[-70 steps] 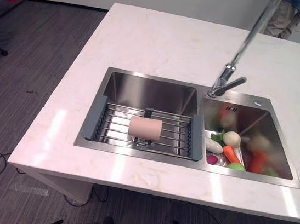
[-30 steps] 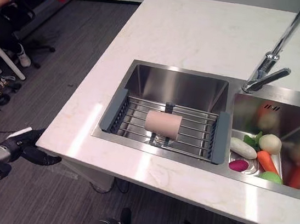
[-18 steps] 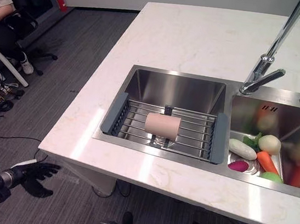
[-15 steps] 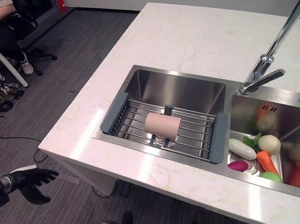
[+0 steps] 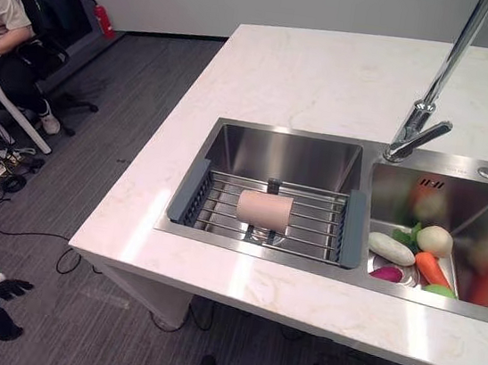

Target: Place the dishes in the dishwasher.

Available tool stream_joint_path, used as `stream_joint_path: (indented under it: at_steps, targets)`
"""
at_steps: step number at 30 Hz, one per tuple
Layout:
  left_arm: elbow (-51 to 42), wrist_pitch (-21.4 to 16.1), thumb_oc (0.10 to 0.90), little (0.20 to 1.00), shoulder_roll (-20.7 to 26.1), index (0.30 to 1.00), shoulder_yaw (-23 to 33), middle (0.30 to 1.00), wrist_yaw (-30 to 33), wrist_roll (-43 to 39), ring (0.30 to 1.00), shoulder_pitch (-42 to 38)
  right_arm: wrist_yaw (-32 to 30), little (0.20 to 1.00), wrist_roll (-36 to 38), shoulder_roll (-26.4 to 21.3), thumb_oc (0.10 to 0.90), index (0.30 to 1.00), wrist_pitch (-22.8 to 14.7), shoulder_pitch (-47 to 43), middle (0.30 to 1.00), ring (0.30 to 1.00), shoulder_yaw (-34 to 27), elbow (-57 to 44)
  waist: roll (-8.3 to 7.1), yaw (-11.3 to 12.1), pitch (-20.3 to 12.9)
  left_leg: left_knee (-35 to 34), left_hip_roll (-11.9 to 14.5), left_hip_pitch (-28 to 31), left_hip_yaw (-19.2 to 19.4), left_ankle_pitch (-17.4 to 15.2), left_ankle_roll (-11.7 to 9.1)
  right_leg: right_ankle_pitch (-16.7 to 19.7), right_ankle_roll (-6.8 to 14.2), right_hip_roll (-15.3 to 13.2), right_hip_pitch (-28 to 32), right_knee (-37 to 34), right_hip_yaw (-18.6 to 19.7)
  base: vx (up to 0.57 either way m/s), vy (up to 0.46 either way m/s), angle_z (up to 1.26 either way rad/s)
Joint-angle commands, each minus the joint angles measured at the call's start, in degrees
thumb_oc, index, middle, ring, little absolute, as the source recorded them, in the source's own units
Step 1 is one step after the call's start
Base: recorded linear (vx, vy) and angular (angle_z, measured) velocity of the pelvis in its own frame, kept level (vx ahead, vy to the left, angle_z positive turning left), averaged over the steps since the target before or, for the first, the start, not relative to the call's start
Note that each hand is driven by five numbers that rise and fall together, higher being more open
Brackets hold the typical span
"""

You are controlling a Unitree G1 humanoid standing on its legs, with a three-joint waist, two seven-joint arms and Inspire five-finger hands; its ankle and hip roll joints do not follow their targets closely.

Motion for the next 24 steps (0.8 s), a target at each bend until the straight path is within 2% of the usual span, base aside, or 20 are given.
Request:
stream_joint_path:
  at_steps: [1,5,6,8,11,12,13,14,15,17,18,24]
  targets:
    - [-0.63,0.51,0.800,0.900,14.11,0.900,12.41,0.900,7.50,-3.12,0.900,-5.48,-0.98,0.900,4.11,-1.30,0.800,0.900,-1.53,-0.87,0.900,0.900,-0.41,-0.34,1.35,-0.92,0.54,4.50,4.69,-0.19,-0.42,-5.98,-5.64,-0.63,7.55,-2.24,4.27,-4.30,3.06,0.00,0.000,0.00]
    - [-3.43,-2.44,0.800,0.900,19.55,0.900,16.30,0.900,10.91,-7.97,0.900,-6.87,-1.91,0.900,5.01,-0.38,0.800,0.900,-1.72,-0.39,0.900,0.900,-0.18,-0.60,1.40,-0.53,0.50,4.50,4.72,-0.14,-0.64,-5.96,-5.61,-0.55,7.54,-2.07,4.57,-4.30,2.82,0.01,-0.036,0.02]
    - [-6.64,-3.72,0.800,0.900,22.26,0.900,17.61,0.900,11.18,-11.12,0.900,-8.34,-2.46,0.900,5.55,0.18,0.800,0.900,-1.60,-0.13,0.900,0.900,-0.01,-1.13,1.36,-0.39,0.46,4.50,4.72,-0.11,-0.70,-5.96,-5.69,-0.49,7.59,-2.01,4.69,-4.30,2.72,0.01,-0.049,0.04]
    - [-11.81,-6.66,0.800,0.900,23.61,0.900,18.04,0.900,10.99,-13.34,0.900,-8.92,-2.95,0.900,5.87,0.86,0.800,0.900,-1.55,0.14,0.900,0.900,-0.05,-1.66,1.19,-0.18,0.41,4.50,4.71,-0.13,-0.73,-5.96,-5.79,-0.49,7.62,-1.95,4.74,-4.30,2.64,0.01,-0.053,0.04]
    - [-21.10,-7.21,0.800,0.900,24.19,0.900,18.41,0.900,12.06,-16.00,0.900,-9.60,-3.48,0.900,6.15,1.85,0.800,0.900,-1.62,0.60,0.900,0.900,-0.26,-2.10,0.85,-0.05,0.32,4.50,4.70,-0.11,-0.85,-6.06,-5.94,-0.69,7.56,-1.89,4.84,-4.30,2.44,0.00,-0.043,0.04]
    - [-27.35,-8.20,0.800,0.900,23.80,0.900,18.52,0.900,12.08,-17.86,0.900,-10.76,-3.11,0.900,6.48,2.34,0.800,0.900,-1.20,0.72,0.900,0.900,-0.45,-2.07,0.60,-0.08,0.22,4.50,4.73,-0.13,-0.83,-6.08,-6.03,-0.86,7.47,-1.82,4.94,-4.30,2.35,-0.01,-0.035,0.03]
    - [-28.49,-8.93,0.800,0.900,23.60,0.900,18.50,0.900,11.96,-18.47,0.900,-11.00,-3.02,0.900,6.45,2.45,0.800,0.900,-1.18,0.76,0.900,0.900,-0.57,-2.04,0.54,-0.07,0.19,4.50,4.74,-0.13,-0.80,-6.07,-6.05,-0.90,7.45,-1.80,4.95,-4.30,2.35,-0.01,-0.038,0.02]
    - [-30.83,-8.90,0.800,0.900,23.13,0.900,18.43,0.900,11.50,-19.11,0.900,-11.60,-2.92,0.900,6.45,2.62,0.800,0.900,-1.26,0.87,0.900,0.900,-0.67,-2.01,0.42,-0.14,0.17,4.50,4.83,-0.13,-0.66,-6.05,-6.11,-0.94,7.42,-1.79,4.98,-4.30,2.28,-0.02,-0.040,0.00]
    - [-35.60,-10.80,0.800,0.900,21.39,0.900,17.73,0.900,9.05,-21.42,0.900,-13.11,-3.03,0.900,7.16,3.01,0.800,0.900,-1.79,1.00,0.900,0.900,-0.93,-1.90,0.11,-0.34,0.14,4.50,5.05,-0.08,-0.29,-6.05,-6.20,-1.00,7.37,-1.80,4.99,-4.30,2.17,-0.03,-0.040,-0.01]
    - [-41.44,-9.23,0.800,0.900,19.16,0.900,16.73,0.900,6.55,-23.10,0.900,-14.66,-2.97,0.900,7.57,3.30,0.800,0.900,-1.99,1.10,0.900,0.900,-1.42,-1.93,-0.21,-0.57,0.15,4.50,5.17,0.05,-0.11,-6.08,-6.31,-1.04,7.31,-1.80,4.98,-4.30,2.14,-0.04,-0.044,-0.01]
    - [-46.37,-8.64,0.800,0.900,15.79,0.900,15.04,0.900,2.54,-25.76,0.900,-16.38,-3.10,0.900,8.15,3.65,0.800,0.900,-1.91,1.11,0.900,0.900,-2.08,-2.04,-0.56,-0.83,0.12,4.50,5.25,0.29,0.00,-6.17,-6.37,-1.11,7.19,-1.69,4.94,-4.30,2.33,-0.05,-0.044,-0.01]
    - [-53.97,-4.07,0.800,0.900,7.30,0.900,8.18,0.900,-6.21,-30.10,0.900,-22.87,-3.50,0.900,8.95,4.23,0.800,0.900,-1.56,1.42,0.900,0.900,-3.49,-1.12,-1.27,-3.24,0.02,4.50,5.58,1.57,1.37,-6.56,-6.27,-0.88,7.07,-1.05,4.67,-4.30,4.02,-0.02,-0.017,-0.09]
